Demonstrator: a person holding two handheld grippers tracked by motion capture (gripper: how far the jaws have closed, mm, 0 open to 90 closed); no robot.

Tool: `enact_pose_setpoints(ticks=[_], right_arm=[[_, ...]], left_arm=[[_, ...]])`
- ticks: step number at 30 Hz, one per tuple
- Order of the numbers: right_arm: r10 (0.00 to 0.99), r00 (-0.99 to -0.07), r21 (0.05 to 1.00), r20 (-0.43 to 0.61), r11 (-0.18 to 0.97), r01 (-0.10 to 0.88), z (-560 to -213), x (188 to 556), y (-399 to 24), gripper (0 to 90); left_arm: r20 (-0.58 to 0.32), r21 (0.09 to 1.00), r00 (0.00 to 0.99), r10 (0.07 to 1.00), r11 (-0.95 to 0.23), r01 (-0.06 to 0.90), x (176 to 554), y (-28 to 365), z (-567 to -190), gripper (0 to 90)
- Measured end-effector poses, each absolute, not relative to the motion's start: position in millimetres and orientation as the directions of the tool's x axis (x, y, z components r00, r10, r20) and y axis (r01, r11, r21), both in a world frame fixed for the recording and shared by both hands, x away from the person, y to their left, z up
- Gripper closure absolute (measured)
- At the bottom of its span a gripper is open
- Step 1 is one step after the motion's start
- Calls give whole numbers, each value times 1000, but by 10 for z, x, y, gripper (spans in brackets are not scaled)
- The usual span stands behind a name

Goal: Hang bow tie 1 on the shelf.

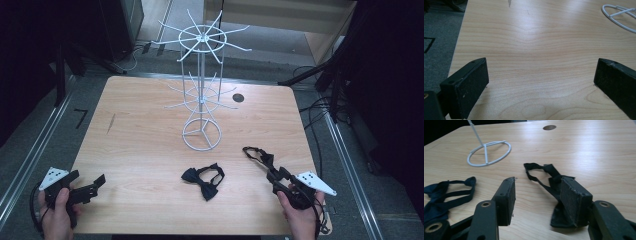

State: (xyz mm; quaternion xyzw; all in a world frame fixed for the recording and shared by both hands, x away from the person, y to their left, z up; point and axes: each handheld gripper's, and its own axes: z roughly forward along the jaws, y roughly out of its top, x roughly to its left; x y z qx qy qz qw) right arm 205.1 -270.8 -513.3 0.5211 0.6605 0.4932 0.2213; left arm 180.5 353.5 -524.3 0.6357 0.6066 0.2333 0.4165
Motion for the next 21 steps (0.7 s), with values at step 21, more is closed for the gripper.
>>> enact_pose_setpoints(ticks=[21], right_arm=[[870,-448,878,206,38,477,-5008,2192,-2192,481]], left_arm=[[-209,810,154,966,83,580,1806,3541,-5244,0]])
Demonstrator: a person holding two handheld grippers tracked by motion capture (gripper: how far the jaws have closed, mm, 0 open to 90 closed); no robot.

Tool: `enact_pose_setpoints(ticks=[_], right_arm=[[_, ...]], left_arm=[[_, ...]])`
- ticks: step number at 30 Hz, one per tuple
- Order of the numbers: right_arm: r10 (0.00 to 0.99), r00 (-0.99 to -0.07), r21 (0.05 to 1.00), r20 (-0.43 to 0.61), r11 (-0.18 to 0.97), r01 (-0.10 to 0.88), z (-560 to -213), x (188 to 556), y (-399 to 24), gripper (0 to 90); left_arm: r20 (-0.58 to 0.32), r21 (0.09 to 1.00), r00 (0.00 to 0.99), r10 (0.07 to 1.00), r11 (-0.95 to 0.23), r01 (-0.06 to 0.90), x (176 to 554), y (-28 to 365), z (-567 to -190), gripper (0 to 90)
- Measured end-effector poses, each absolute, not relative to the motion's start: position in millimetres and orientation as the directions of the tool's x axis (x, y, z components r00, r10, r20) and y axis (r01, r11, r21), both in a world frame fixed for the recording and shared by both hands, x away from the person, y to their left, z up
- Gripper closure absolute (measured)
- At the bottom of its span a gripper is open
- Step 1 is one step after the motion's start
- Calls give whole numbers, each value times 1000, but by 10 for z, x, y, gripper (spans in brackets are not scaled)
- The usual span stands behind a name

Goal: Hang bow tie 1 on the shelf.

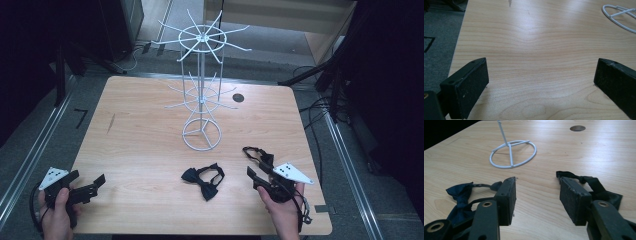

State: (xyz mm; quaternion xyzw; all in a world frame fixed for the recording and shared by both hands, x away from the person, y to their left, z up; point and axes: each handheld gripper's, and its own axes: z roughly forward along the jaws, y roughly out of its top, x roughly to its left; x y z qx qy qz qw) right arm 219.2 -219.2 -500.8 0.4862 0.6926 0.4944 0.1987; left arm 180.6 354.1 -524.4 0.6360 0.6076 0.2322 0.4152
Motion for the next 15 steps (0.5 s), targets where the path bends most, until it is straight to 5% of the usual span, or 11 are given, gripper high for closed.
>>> enact_pose_setpoints(ticks=[15], right_arm=[[845,-490,860,212,77,504,-5041,2314,-1835,480]], left_arm=[[-210,811,155,965,84,579,1804,3547,-5242,0]])
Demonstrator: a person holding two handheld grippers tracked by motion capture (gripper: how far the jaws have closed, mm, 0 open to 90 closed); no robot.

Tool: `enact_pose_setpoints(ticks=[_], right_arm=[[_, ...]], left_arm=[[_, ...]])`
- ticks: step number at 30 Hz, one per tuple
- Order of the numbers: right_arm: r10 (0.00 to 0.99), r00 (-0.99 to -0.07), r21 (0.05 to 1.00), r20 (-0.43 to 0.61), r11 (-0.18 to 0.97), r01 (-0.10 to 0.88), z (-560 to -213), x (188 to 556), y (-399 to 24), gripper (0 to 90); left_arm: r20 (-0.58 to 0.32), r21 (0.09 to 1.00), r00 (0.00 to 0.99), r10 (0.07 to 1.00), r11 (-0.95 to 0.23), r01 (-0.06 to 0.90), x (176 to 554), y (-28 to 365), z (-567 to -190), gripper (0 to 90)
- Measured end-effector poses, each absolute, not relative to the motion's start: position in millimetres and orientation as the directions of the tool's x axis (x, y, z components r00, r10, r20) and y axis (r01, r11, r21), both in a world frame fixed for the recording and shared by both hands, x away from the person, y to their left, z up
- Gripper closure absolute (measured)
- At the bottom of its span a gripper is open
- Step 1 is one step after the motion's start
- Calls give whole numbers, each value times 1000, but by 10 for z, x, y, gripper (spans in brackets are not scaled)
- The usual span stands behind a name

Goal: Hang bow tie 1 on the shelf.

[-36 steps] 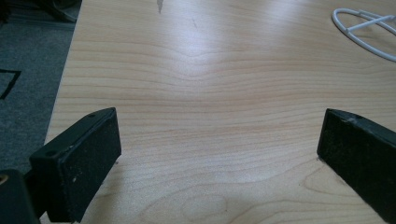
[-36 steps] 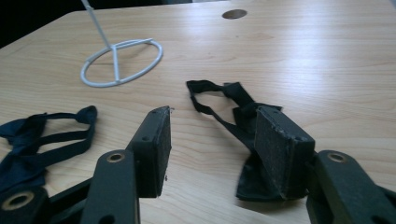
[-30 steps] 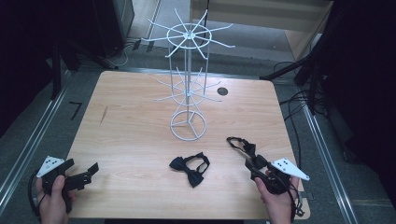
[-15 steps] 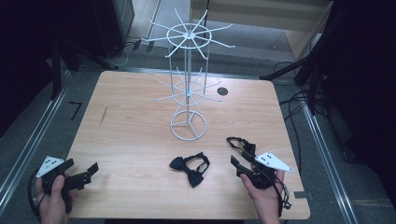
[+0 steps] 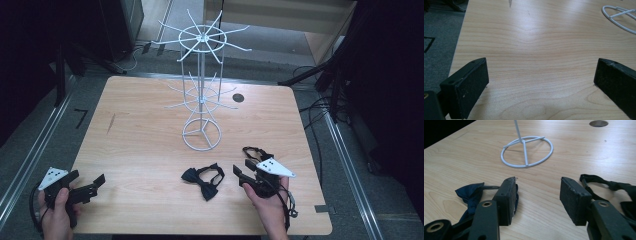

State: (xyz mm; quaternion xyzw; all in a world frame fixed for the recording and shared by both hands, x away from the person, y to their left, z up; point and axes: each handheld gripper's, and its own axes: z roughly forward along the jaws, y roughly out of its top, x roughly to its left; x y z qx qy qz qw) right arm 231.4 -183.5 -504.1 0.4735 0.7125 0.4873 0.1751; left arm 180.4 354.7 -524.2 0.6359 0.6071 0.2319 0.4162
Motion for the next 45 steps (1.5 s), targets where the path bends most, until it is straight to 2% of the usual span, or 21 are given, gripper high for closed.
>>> enact_pose_setpoints(ticks=[18,32,37,45], right_arm=[[842,-497,821,209,126,557,-5233,2463,-1469,545],[857,-463,784,226,122,608,-5334,2511,-1377,512],[848,-481,779,222,142,611,-5374,2499,-1344,546],[830,-513,770,218,177,613,-5463,2469,-1296,674]], left_arm=[[-231,811,143,962,109,575,1805,3563,-5244,0],[-228,811,138,964,110,575,1803,3565,-5244,0],[-230,811,140,963,110,575,1805,3562,-5245,0],[-231,810,143,962,109,577,1806,3564,-5245,0]])
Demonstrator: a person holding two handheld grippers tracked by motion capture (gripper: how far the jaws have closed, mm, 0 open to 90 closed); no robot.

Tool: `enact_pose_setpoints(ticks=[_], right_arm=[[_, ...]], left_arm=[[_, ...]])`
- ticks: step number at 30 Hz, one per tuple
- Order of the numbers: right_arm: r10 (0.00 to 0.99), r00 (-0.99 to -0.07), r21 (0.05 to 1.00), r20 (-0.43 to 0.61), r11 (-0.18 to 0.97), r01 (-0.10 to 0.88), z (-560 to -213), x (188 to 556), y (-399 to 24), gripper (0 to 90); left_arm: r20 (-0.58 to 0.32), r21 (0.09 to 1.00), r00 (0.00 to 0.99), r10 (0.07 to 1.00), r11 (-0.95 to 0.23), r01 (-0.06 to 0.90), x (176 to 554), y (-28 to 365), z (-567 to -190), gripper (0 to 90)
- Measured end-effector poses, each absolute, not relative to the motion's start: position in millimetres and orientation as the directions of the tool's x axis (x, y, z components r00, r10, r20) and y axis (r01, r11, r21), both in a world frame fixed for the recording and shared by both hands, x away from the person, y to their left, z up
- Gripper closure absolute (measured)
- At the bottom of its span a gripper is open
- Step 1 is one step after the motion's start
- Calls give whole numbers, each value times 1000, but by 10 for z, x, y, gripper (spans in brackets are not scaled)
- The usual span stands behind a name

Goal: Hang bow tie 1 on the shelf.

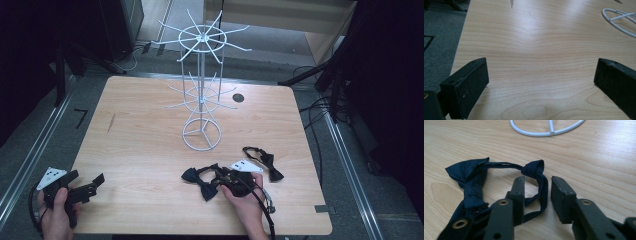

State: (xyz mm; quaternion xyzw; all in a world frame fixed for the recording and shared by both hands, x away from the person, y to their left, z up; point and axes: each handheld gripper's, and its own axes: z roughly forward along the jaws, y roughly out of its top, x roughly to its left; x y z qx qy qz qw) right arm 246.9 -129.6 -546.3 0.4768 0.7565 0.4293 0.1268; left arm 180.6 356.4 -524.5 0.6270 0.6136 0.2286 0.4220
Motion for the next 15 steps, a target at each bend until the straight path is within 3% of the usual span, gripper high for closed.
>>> enact_pose_setpoints(ticks=[9,15], right_arm=[[831,-523,766,190,208,608,-5462,2447,-1289,888],[835,-526,805,164,194,560,-5442,2397,-1307,900]], left_arm=[[-231,810,142,963,109,577,1806,3564,-5245,0],[-233,810,143,962,111,576,1806,3566,-5245,0]])
